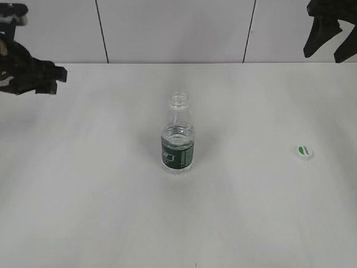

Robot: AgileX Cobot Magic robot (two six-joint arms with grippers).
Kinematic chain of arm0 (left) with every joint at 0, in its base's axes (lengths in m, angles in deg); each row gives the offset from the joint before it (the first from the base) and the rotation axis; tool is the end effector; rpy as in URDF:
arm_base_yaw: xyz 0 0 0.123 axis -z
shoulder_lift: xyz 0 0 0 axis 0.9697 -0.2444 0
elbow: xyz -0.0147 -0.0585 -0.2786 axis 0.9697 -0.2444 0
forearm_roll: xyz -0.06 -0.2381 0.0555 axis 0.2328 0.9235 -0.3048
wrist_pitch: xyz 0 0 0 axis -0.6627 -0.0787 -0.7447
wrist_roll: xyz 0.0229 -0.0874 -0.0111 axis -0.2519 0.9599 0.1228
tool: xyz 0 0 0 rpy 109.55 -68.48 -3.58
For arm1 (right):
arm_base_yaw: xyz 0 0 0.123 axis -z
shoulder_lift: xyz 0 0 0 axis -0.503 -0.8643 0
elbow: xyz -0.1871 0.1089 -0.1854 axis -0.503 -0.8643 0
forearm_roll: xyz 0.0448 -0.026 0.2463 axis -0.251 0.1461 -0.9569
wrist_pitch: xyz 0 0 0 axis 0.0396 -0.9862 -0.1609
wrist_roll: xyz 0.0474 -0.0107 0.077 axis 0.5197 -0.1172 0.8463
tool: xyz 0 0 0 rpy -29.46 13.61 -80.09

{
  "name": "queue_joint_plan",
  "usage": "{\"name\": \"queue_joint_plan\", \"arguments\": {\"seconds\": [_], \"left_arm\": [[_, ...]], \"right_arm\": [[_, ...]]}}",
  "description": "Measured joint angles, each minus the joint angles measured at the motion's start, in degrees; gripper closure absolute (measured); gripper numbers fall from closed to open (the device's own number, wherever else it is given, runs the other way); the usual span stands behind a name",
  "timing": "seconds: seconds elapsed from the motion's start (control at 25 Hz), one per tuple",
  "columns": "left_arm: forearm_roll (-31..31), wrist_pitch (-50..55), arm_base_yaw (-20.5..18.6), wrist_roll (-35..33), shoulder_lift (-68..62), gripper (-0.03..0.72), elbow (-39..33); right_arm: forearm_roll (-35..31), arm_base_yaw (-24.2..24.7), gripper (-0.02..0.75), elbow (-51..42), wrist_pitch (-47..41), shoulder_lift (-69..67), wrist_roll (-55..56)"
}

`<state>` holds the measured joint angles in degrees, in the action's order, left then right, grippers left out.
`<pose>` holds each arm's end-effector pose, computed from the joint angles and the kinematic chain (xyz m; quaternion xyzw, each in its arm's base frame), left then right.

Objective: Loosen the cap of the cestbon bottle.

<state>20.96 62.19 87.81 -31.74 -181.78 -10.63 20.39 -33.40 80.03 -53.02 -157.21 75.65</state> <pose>0.3484 -0.0543 0.2229 -0.0112 0.9395 0.0381 0.3403 0.4031 0.0422 0.2967 -0.0523 0.9824 0.1098 0.1418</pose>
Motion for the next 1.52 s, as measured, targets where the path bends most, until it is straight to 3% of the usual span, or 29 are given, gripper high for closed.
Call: {"name": "queue_joint_plan", "arguments": {"seconds": [0.16, 0.56, 0.8, 1.24, 1.52], "left_arm": [[11.1, 8.9, 0.0, -11.5, 0.0, 0.197, 0.0], [18.0, 31.6, -0.3, -19.0, 0.0, 0.214, 9.2], [27.8, 43.0, -4.8, -25.3, 0.0, 0.271, 10.7], [27.9, 45.3, -6.6, -30.1, 2.7, 0.302, 10.7], [29.7, 45.4, -6.6, -30.3, 11.6, 0.302, 5.1]], "right_arm": [[-0.1, 0.0, 0.248, 0.0, 0.0, 0.1, 0.0], [-0.5, -0.1, 0.248, -0.4, 0.0, 1.0, 0.1], [-0.5, -0.2, 0.248, -3.2, 0.0, 6.2, 0.1], [1.4, -0.2, 0.248, -23.1, 0.0, 24.1, 0.1], [2.6, -0.2, 0.248, -32.0, -0.1, 37.5, -3.0]]}}
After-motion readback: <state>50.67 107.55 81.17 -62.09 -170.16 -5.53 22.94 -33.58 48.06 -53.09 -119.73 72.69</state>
